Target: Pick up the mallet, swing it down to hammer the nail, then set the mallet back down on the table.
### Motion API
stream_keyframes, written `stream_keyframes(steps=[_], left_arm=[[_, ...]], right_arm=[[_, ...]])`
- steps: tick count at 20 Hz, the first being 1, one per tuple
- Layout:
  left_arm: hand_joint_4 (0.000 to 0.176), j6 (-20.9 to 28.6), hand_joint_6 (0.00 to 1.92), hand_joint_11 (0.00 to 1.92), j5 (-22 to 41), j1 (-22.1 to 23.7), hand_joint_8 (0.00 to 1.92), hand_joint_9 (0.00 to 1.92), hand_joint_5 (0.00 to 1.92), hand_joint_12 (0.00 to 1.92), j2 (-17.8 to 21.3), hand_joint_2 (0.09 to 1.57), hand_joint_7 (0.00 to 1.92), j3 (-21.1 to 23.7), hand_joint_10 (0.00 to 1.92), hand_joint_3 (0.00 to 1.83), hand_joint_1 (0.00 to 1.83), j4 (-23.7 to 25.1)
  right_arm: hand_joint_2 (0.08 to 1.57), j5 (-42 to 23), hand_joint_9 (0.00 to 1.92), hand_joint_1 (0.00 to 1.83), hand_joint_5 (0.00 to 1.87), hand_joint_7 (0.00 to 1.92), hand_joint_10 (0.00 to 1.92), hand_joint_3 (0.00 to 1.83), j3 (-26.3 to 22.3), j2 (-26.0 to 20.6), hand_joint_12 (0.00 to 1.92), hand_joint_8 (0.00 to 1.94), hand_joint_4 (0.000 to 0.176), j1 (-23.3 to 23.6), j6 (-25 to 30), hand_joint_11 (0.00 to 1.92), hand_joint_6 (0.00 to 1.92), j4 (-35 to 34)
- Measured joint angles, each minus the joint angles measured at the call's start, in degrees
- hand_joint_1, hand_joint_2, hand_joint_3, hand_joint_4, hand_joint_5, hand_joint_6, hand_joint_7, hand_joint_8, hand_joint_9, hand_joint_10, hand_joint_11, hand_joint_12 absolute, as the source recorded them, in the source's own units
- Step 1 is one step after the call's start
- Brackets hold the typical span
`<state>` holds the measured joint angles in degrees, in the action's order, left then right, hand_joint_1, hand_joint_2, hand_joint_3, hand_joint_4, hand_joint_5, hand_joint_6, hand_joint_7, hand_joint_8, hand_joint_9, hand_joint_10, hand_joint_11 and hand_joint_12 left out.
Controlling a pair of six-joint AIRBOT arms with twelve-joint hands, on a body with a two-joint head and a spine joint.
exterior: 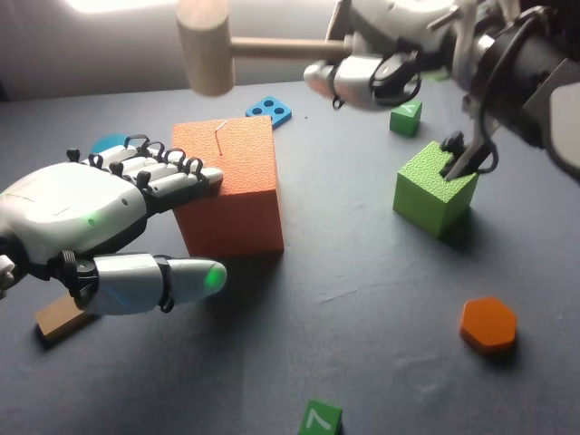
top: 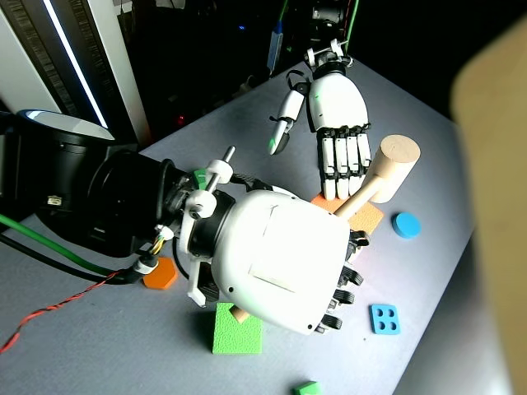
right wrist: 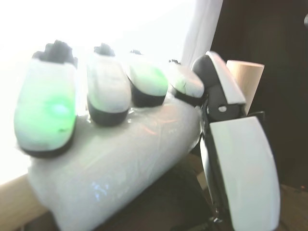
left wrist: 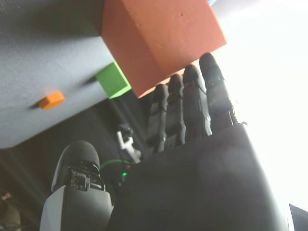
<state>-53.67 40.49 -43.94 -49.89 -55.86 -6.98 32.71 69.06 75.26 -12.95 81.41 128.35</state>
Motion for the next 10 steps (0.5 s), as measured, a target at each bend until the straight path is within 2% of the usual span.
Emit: stream_keyframes(steps=[4, 10], left_arm=[[0.0, 0.28, 0.0, 0.0, 0.0, 0.02, 0.0, 0.18, 0.17, 0.32, 0.0, 1.21, 0.18, 0.0, 0.0, 0.0, 0.0, 0.0], [0.0, 0.68, 0.0, 0.0, -0.02, 0.0, 0.0, 0.18, 0.18, 0.34, 0.0, 1.2, 0.19, 0.11, 0.0, 0.0, 0.0, -0.11]], right_arm=[[1.57, -1.22, 1.75, 0.48, 1.31, 1.61, 1.92, 0.13, 2.73, 1.38, 1.92, 1.94, 0.176, -4.44, -0.02, 1.92, 1.92, -0.28], [1.57, -1.4, 1.75, 0.48, 1.34, 1.61, 1.92, 0.12, 2.82, 1.22, 1.92, 1.94, 0.176, -5.79, 0.11, 1.92, 1.92, -0.2]])
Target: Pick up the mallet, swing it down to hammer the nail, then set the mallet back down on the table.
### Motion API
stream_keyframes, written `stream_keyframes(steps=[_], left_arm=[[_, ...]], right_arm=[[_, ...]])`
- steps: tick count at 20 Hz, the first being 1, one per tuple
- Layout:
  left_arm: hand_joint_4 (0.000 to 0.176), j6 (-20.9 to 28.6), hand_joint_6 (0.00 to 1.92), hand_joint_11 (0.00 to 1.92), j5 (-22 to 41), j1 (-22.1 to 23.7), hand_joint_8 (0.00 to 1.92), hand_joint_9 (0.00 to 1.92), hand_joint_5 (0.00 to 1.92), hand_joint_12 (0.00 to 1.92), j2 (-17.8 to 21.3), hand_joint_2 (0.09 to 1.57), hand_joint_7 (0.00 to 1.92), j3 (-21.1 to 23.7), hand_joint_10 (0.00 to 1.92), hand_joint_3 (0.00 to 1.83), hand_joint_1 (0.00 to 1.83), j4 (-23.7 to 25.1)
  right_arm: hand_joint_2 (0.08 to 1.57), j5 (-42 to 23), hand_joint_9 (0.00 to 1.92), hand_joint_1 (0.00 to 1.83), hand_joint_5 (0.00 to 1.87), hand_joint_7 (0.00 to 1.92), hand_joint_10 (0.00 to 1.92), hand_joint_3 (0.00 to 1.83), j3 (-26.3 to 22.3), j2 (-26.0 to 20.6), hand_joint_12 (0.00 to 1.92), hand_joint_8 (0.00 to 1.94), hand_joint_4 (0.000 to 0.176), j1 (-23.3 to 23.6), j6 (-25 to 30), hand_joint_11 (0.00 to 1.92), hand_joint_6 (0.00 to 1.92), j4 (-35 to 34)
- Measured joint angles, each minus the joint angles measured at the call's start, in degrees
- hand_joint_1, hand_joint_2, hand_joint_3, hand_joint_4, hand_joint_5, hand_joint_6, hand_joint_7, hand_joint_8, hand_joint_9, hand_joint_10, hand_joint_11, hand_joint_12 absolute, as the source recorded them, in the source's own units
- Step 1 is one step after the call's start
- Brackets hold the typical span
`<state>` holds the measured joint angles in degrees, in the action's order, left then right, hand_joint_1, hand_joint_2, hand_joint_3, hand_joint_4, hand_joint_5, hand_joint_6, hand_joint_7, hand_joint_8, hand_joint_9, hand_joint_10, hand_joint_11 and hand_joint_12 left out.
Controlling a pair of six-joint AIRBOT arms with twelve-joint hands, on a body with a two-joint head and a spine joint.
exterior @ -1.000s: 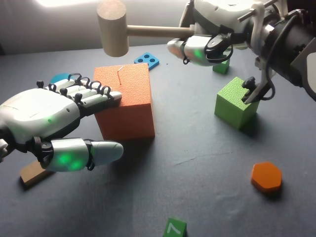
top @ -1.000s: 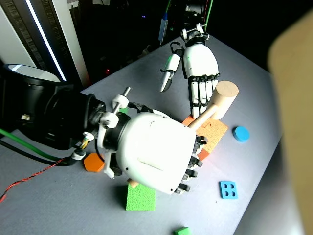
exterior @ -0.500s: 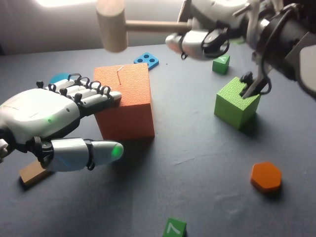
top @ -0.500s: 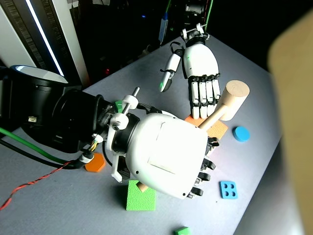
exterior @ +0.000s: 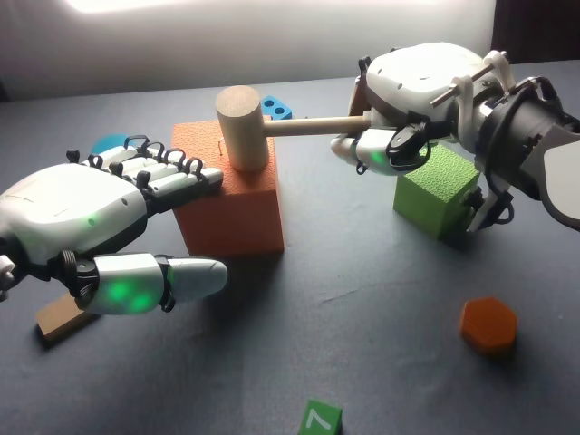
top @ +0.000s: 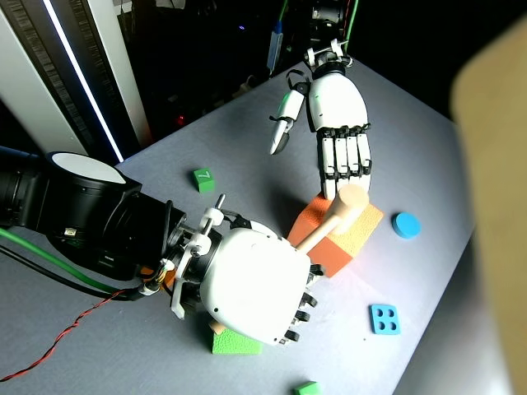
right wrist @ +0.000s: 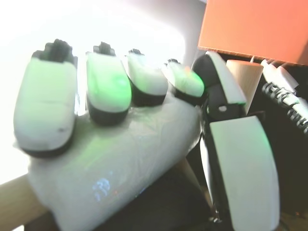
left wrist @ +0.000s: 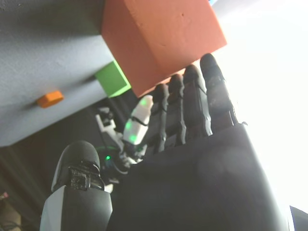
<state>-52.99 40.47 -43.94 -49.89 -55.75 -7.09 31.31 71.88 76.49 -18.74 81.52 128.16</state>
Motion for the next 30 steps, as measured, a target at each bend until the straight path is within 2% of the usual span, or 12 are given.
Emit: stream_keyframes(steps=[2, 7, 14, 15, 19, 22, 24, 29, 30], left_arm=[[0.0, 0.0, 0.0, 0.0, 0.02, 0.02, 0.0, 0.19, 0.18, 0.36, 0.0, 1.2, 0.2, 0.0, 0.0, 0.0, 0.0, 0.02], [0.0, 0.0, 0.0, 0.0, 0.0, 0.02, 0.0, 0.2, 0.19, 0.38, 0.0, 1.2, 0.2, 0.0, 0.0, 0.0, 0.0, 0.02], [0.0, 0.0, 0.0, 0.0, 0.0, 0.0, 0.0, 0.18, 0.18, 0.35, 0.0, 1.2, 0.19, 0.0, 0.0, 0.0, 0.0, 0.02], [0.0, 0.0, 0.0, 0.0, 0.0, 0.02, 0.0, 0.18, 0.18, 0.35, 0.0, 1.2, 0.19, 0.0, 0.0, 0.0, 0.0, 0.02], [0.0, 0.0, 0.0, 0.0, -0.02, 0.02, 0.0, 0.19, 0.18, 0.33, 0.0, 1.21, 0.19, 0.0, 0.0, 0.0, 0.0, 0.02], [0.0, 0.0, 0.0, 0.0, -0.04, 0.0, 0.0, 0.2, 0.2, 0.4, 0.0, 1.2, 0.21, 0.0, 0.0, 0.0, 0.0, 0.02], [0.0, 0.0, 0.0, 0.0, -0.04, 0.0, 0.0, 0.19, 0.18, 0.36, 0.0, 1.2, 0.19, 0.0, 0.0, 0.0, 0.0, 0.02], [0.0, 0.0, 0.0, 0.0, -0.07, 0.0, 0.0, 0.2, 0.19, 0.41, 0.0, 1.2, 0.21, 0.0, 0.0, 0.0, 0.0, 0.02], [0.0, 0.0, 0.0, 0.0, -0.09, 0.02, 0.0, 0.19, 0.18, 0.36, 0.0, 1.2, 0.19, 0.0, 0.0, 0.0, 0.0, 0.02]], right_arm=[[1.57, -0.52, 1.76, 0.43, 1.35, 1.62, 1.92, 0.14, 0.0, -0.44, 1.92, 1.94, 0.176, 1.57, 0.22, 1.92, 1.92, -0.09], [1.57, -0.35, 1.75, 0.47, 1.36, 1.61, 1.92, 0.13, -0.02, -1.2, 1.92, 1.94, 0.176, 6.34, 2.21, 1.92, 1.92, 0.37], [1.57, -1.62, 1.77, 0.48, 1.38, 1.64, 1.92, 0.14, 0.0, -0.81, 1.92, 1.94, 0.176, 7.41, 1.99, 1.92, 1.92, 0.24], [1.57, -1.75, 1.77, 0.43, 1.38, 1.63, 1.92, 0.16, 0.0, -0.55, 1.92, 1.94, 0.176, 7.39, 1.99, 1.92, 1.92, 0.22], [1.57, -1.49, 1.77, 0.45, 1.41, 1.64, 1.92, 0.15, 1.22, 0.87, 1.92, 1.94, 0.176, 5.77, 2.05, 1.92, 1.92, 0.46], [1.57, -2.71, 1.78, 0.54, 1.38, 1.64, 1.92, 0.11, 2.62, 1.84, 1.92, 1.94, 0.176, 2.4, 1.92, 1.92, 1.92, 0.46], [1.57, -2.95, 1.75, 0.51, 1.38, 1.62, 1.92, 0.1, 2.62, 1.88, 1.92, 1.94, 0.176, -0.07, 2.78, 1.92, 1.92, -0.17], [1.57, -3.06, 1.77, 0.43, 1.38, 1.63, 1.92, 0.13, 2.62, 1.36, 1.92, 1.94, 0.176, 0.04, 2.91, 1.92, 1.92, 0.09], [1.57, -3.5, 1.77, 0.43, 1.39, 1.63, 1.92, 0.14, 2.49, 1.05, 1.92, 1.94, 0.176, 0.57, 2.32, 1.92, 1.92, 0.24]])
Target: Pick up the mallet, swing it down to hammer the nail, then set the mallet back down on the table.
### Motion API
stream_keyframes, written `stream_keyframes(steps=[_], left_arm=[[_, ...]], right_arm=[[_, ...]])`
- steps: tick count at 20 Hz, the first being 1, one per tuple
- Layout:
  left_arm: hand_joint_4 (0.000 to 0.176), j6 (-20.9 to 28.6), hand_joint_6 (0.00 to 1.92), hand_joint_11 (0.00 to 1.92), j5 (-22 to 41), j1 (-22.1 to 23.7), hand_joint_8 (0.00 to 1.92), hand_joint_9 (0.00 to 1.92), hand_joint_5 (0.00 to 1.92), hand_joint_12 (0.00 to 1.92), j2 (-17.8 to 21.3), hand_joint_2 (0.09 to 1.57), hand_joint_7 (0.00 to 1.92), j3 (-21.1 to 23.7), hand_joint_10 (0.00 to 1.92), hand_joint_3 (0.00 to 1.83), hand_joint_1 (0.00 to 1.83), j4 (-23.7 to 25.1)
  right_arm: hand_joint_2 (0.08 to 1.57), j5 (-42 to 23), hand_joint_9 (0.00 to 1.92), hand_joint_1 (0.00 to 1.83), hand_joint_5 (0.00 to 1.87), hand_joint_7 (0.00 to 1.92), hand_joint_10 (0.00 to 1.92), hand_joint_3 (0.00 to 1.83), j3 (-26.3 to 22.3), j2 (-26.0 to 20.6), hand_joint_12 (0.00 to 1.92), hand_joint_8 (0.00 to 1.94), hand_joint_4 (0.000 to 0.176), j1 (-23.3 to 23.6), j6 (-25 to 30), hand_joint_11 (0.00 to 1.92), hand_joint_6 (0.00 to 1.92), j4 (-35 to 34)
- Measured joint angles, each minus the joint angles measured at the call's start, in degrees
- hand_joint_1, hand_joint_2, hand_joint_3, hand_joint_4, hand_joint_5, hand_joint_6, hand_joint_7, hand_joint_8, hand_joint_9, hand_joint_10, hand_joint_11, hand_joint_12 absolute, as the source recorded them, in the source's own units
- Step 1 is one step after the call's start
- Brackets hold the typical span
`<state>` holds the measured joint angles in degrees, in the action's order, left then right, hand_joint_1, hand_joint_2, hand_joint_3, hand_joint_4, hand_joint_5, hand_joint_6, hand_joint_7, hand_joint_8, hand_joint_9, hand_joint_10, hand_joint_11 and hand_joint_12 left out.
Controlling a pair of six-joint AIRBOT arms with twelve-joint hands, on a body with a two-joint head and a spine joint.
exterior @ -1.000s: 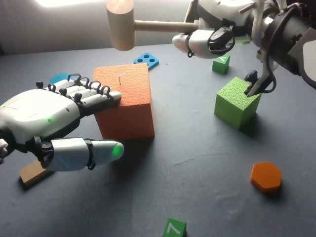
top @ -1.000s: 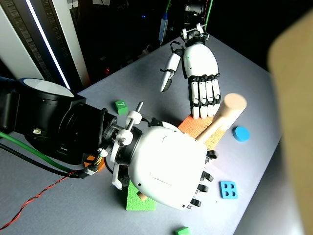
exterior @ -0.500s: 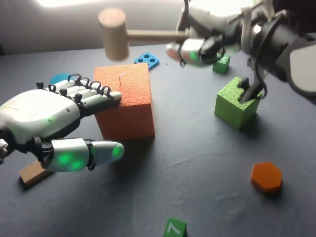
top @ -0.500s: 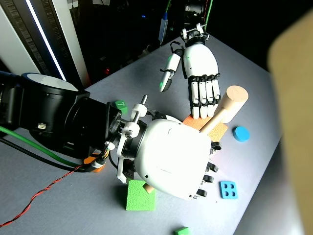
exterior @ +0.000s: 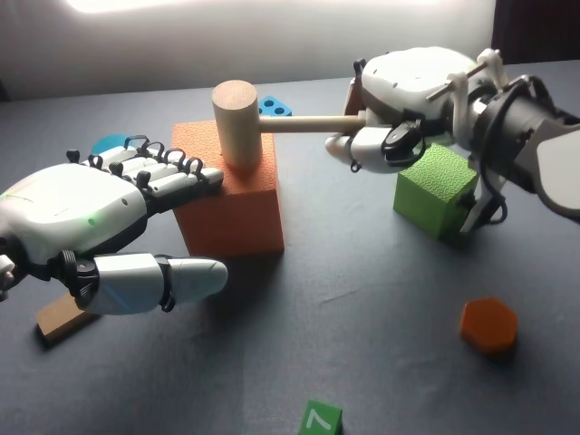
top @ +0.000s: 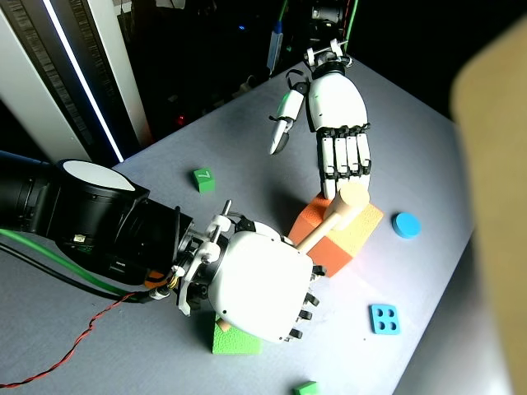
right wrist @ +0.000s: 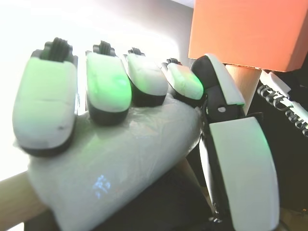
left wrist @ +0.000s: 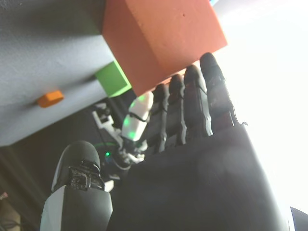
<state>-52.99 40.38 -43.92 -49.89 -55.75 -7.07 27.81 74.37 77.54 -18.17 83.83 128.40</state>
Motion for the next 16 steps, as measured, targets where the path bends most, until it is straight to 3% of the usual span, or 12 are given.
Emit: stream_keyframes(steps=[4, 10, 16], left_arm=[[0.0, 0.0, 0.0, 0.0, 0.0, 0.0, 0.01, 0.19, 0.19, 0.36, 0.0, 1.21, 0.2, 0.0, 0.01, 0.0, 0.0, 0.0], [0.0, 0.0, 0.0, 0.0, 0.0, 0.0, 0.0, 0.2, 0.2, 0.38, 0.0, 1.2, 0.21, 0.0, 0.0, 0.0, 0.0, -0.02], [0.0, 0.0, 0.0, 0.0, 0.0, 0.0, 0.0, 0.19, 0.17, 0.36, 0.0, 1.21, 0.2, 0.0, 0.0, 0.0, 0.0, -0.02]], right_arm=[[1.57, -0.13, 1.77, 0.37, 1.4, 1.64, 1.92, 0.16, -0.79, -1.77, 1.92, 1.94, 0.176, 3.52, -0.02, 1.92, 1.92, 0.2], [1.57, -0.33, 1.78, 0.41, 1.39, 1.64, 1.92, 0.14, -1.77, -2.21, 1.92, 1.94, 0.176, 4.46, -0.44, 1.92, 1.92, 0.22], [1.57, 0.28, 1.77, 0.38, 1.42, 1.63, 1.92, 0.13, -12.76, -10.51, 1.92, 1.94, 0.176, 4.39, -2.73, 1.92, 1.92, 1.49]])
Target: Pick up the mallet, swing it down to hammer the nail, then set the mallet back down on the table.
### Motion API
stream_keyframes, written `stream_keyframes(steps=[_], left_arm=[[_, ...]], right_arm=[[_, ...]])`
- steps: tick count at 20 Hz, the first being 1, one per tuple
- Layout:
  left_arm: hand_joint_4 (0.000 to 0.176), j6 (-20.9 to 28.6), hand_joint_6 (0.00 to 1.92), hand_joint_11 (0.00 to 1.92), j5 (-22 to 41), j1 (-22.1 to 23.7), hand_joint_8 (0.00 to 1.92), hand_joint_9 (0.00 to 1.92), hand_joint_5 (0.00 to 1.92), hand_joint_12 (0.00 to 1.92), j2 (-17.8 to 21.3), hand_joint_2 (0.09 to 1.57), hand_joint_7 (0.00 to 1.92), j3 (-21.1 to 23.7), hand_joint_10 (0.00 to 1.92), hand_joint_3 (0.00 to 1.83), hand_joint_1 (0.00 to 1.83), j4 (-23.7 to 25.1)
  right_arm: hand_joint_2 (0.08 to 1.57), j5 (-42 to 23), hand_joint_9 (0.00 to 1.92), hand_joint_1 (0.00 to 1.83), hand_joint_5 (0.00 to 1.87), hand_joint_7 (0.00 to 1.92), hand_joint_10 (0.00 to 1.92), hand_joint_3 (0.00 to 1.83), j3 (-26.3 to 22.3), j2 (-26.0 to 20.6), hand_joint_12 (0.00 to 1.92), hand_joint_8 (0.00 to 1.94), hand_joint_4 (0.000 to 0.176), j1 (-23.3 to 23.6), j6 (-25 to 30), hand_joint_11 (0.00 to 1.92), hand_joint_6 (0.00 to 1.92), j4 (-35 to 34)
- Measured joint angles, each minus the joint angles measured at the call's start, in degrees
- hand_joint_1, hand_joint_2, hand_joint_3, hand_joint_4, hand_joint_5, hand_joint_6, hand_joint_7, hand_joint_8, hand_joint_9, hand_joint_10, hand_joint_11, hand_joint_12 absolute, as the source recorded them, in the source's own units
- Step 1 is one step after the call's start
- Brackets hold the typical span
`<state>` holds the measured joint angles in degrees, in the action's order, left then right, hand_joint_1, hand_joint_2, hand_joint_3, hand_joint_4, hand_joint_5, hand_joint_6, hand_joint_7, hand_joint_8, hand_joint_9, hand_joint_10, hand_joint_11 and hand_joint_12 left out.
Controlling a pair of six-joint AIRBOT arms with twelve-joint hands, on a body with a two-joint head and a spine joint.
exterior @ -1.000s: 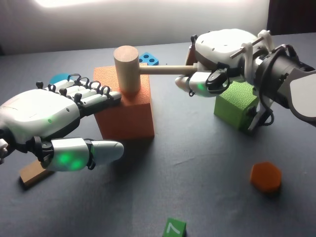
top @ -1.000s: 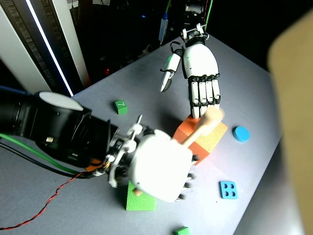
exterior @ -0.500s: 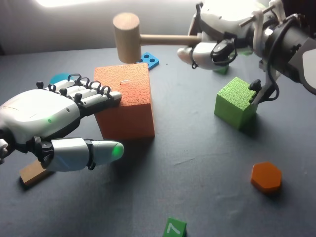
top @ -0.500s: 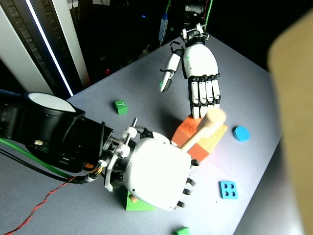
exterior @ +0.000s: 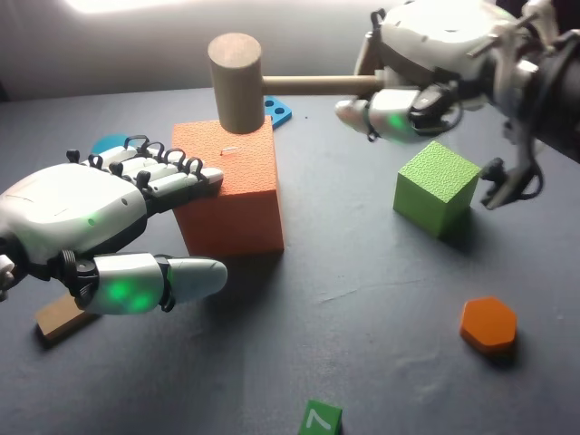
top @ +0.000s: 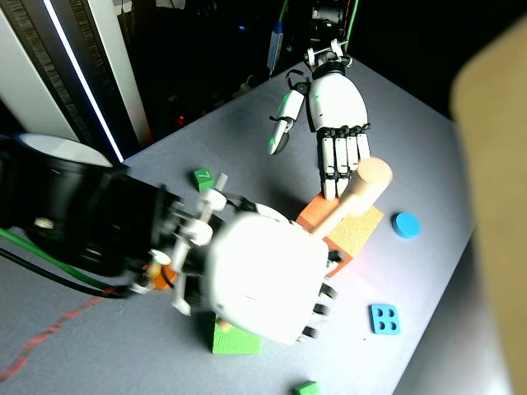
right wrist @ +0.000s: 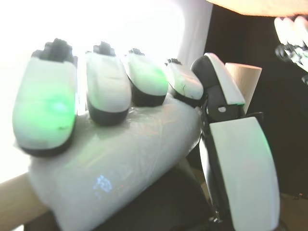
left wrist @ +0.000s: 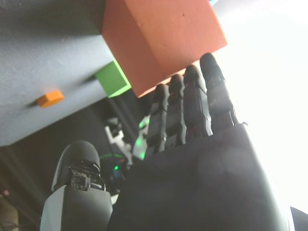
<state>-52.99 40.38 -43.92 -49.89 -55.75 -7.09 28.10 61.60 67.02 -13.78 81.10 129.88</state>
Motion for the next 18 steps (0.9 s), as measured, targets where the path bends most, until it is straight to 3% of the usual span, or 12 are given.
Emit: stream_keyframes(steps=[3, 8, 14, 18], left_arm=[[0.0, 0.0, 0.0, 0.0, 0.0, 0.0, 0.0, 0.19, 0.17, 0.36, 0.0, 1.21, 0.2, 0.0, 0.0, 0.0, 0.0, 0.02], [0.0, 0.0, 0.0, 0.0, 0.0, 0.0, 0.0, 0.18, 0.17, 0.34, 0.0, 1.21, 0.19, 0.0, 0.0, 0.0, 0.0, 0.0], [0.0, 0.0, 0.0, 0.0, -0.11, 0.2, 0.0, 0.19, 0.17, 0.35, 0.0, 1.2, 0.2, 0.0, 0.0, 0.0, 0.0, 0.0], [0.0, 0.22, 0.0, 0.0, -0.63, 0.72, 0.0, 0.19, 0.18, 0.36, 0.07, 1.2, 0.2, 0.0, 0.0, 0.0, 0.0, -0.02]], right_arm=[[1.57, 0.02, 1.77, 0.36, 1.43, 1.63, 1.92, 0.15, -6.51, -4.9, 1.92, 1.94, 0.176, -2.21, -0.74, 1.92, 1.92, 4.94], [1.57, -0.55, 1.78, 0.36, 1.42, 1.63, 1.92, 0.15, -9.84, -7.26, 1.92, 1.94, 0.176, -5.99, -3.19, 1.92, 1.92, 8.2], [1.57, 1.44, 1.77, 0.39, 1.43, 1.62, 1.92, 0.13, -6.23, -1.14, 1.92, 1.94, 0.176, -12.39, -5.2, 1.92, 1.92, 11.41], [1.57, 1.84, 1.79, 0.42, 1.41, 1.65, 1.92, 0.12, -2.01, 3.21, 1.92, 1.94, 0.176, -13.68, -4.63, 1.92, 1.92, 12.92]])
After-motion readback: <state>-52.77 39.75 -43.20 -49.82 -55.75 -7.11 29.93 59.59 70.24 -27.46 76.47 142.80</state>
